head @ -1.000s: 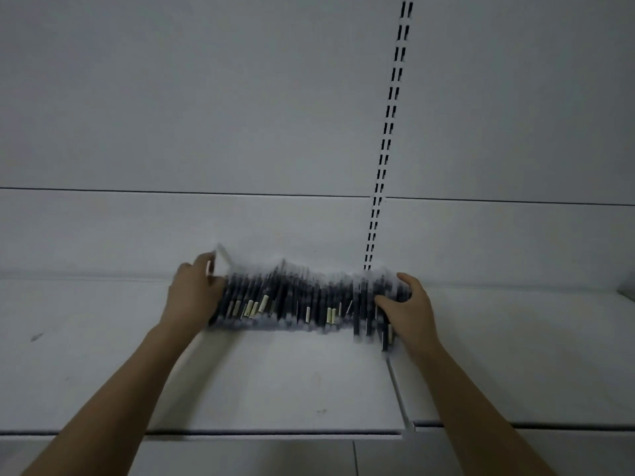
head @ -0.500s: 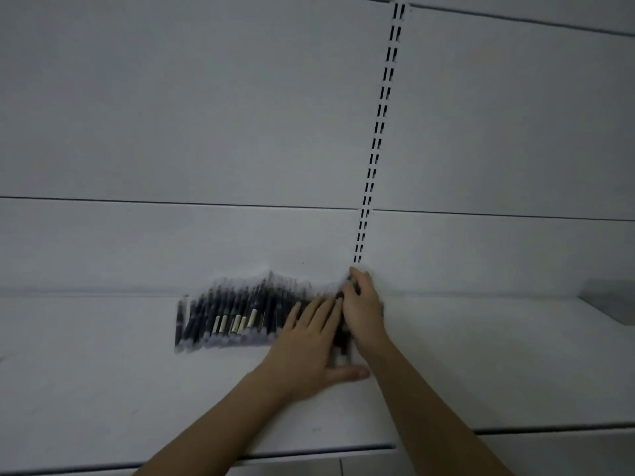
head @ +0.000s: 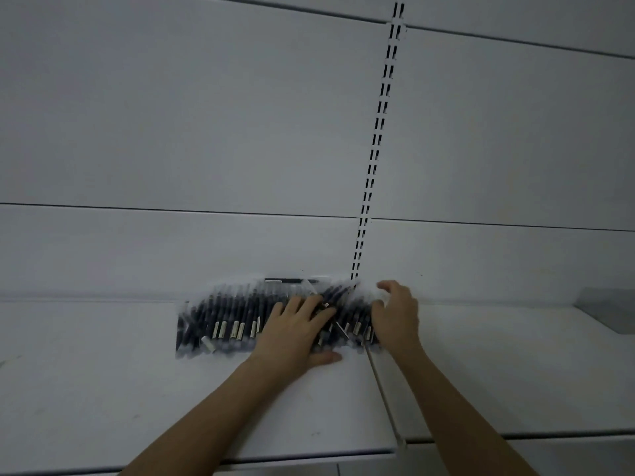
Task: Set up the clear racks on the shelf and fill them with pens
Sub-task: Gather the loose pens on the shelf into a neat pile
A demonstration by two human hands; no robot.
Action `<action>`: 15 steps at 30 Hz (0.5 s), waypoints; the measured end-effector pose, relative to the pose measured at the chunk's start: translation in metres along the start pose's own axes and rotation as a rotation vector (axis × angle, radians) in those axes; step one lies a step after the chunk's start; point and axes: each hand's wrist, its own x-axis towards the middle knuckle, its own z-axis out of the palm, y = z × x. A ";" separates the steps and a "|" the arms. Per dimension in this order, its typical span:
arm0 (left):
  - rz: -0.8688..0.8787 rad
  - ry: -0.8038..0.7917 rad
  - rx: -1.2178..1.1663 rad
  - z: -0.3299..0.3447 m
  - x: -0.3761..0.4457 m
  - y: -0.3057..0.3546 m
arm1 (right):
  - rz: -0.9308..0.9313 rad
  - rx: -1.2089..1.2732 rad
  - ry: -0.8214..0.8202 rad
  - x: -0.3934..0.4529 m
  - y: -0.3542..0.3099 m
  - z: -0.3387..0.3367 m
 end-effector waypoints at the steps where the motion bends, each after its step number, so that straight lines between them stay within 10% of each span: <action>1: 0.018 0.008 -0.011 -0.001 0.001 -0.002 | 0.061 -0.008 -0.024 -0.002 0.009 -0.002; 9: -0.060 -0.190 -0.296 -0.023 -0.002 -0.033 | -0.140 0.178 0.038 -0.027 -0.004 0.010; 15: -0.431 0.177 -0.059 -0.057 -0.044 -0.062 | -0.172 0.043 -0.199 -0.013 -0.040 0.021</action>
